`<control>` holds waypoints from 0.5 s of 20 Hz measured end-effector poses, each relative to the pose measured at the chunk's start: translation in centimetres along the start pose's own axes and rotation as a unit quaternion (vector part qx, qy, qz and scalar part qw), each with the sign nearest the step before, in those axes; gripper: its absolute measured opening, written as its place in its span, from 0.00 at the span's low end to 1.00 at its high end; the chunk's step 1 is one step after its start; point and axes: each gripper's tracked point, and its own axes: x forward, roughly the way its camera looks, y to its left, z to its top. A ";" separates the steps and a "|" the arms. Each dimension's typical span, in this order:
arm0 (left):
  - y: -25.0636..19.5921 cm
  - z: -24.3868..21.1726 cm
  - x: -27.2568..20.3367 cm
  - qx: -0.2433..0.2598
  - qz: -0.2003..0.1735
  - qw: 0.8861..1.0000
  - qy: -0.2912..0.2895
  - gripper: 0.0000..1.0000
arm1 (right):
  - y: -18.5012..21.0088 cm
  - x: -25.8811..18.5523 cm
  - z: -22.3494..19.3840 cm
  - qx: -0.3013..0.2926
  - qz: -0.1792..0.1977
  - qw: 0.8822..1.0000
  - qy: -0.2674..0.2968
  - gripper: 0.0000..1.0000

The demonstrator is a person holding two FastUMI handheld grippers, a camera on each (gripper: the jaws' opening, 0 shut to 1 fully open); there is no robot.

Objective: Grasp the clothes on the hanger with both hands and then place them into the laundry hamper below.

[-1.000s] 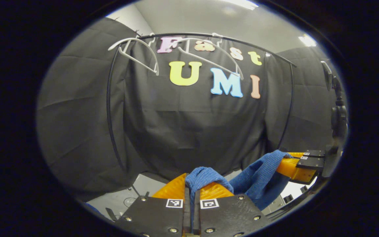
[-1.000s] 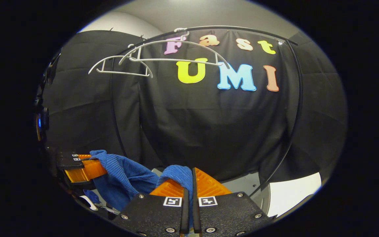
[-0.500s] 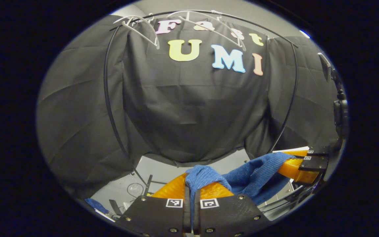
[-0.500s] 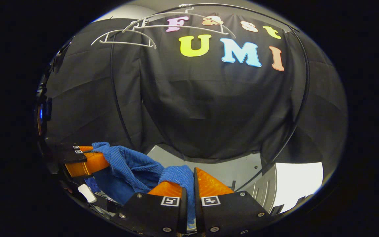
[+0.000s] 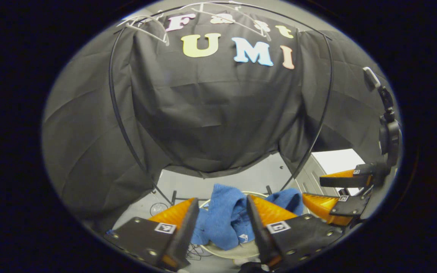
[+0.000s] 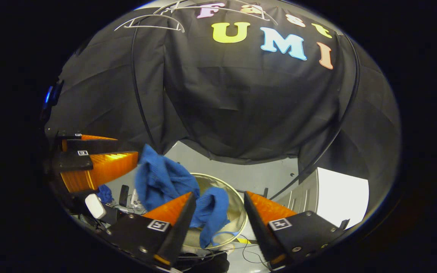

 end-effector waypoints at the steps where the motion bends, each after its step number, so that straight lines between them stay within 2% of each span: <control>1: 0.0 0.5 -0.5 0.005 -0.001 1.000 -0.009 0.83 | -0.1 -0.5 0.4 0.001 -0.005 1.000 -0.006 0.93; 4: 0.0 3.3 -1.8 0.009 0.000 0.999 -0.047 0.83 | -0.7 -2.5 1.7 0.005 -0.016 0.999 -0.035 0.95; 5: -0.2 4.5 -2.3 0.010 0.000 0.998 -0.064 0.89 | -1.4 -3.2 2.5 0.004 -0.026 0.999 -0.046 0.95; 10: -1.9 12.0 -5.7 0.008 0.006 0.987 -0.160 0.89 | -5.0 -9.3 9.1 -0.014 -0.070 0.983 -0.167 0.96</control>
